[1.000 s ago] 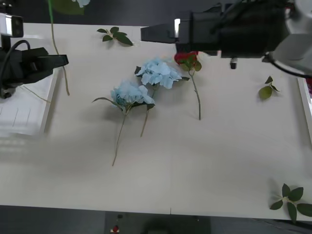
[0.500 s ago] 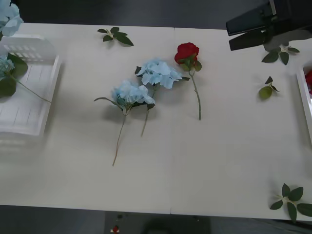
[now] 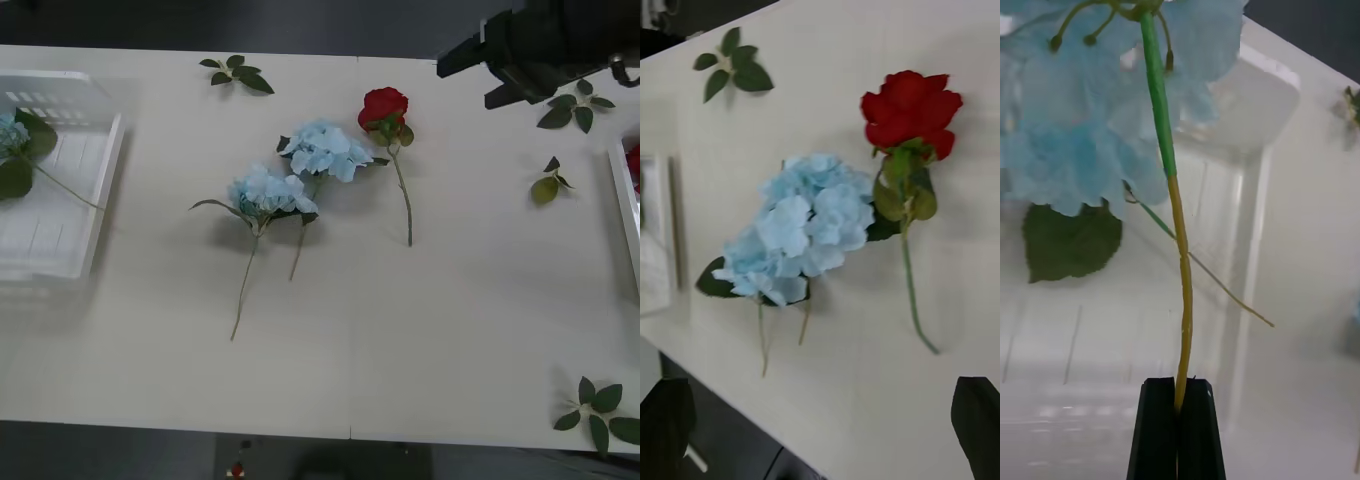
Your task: Put the red flowers into the right box and the blue flowers into the left box
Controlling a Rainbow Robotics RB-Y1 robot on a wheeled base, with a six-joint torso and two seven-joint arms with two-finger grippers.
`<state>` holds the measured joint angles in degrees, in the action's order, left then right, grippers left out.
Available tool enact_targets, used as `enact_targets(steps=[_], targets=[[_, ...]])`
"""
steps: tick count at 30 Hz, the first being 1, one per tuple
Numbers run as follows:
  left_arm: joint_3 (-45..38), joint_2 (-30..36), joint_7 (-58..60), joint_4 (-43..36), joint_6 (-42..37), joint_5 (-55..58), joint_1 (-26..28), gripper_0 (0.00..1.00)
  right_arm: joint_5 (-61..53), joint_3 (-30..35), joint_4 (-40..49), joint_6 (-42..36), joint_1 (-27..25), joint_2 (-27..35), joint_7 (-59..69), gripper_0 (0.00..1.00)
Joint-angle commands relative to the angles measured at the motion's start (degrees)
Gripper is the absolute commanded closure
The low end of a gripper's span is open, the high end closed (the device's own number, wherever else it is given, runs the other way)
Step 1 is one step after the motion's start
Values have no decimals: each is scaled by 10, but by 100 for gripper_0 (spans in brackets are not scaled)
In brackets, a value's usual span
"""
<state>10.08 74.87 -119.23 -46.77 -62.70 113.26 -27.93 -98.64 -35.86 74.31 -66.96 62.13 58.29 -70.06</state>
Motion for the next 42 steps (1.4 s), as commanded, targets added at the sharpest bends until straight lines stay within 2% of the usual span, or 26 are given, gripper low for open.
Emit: enact_targets(steps=[1,9,17,22,33,34,35,36,37,38,42], targets=[[-7,11,80,-33,51,-43,-12,100,78,-10,-23,-1,29,-48,77,0],[-7,-35,260,-98,142,-172,-16,100,223,-18,-55,-26,31,-120,153,0],[9,-61,378,-157,159,-278,-15,100,316,-45,-103,3,35,-177,161,0],[34,-68,386,-175,182,-326,-16,100,375,-47,-135,11,37,-219,157,0],[35,-83,373,-177,182,-332,-13,100,484,-47,-207,63,37,-306,157,0],[35,-83,372,-177,182,-333,-13,96,492,-47,-214,67,36,-312,157,0],[35,-83,372,-177,182,-334,-13,60,500,-47,-222,70,36,-319,156,0],[35,-83,372,-176,182,-335,-13,35,505,-47,-225,71,37,-323,156,0],[35,-83,371,-177,182,-335,-13,3,514,-47,-232,75,36,-331,155,0],[35,-83,371,-176,182,-335,-13,0,521,-47,-239,76,36,-336,155,0],[34,-83,369,-176,182,-329,-12,0,537,-48,-261,88,36,-354,154,0]])
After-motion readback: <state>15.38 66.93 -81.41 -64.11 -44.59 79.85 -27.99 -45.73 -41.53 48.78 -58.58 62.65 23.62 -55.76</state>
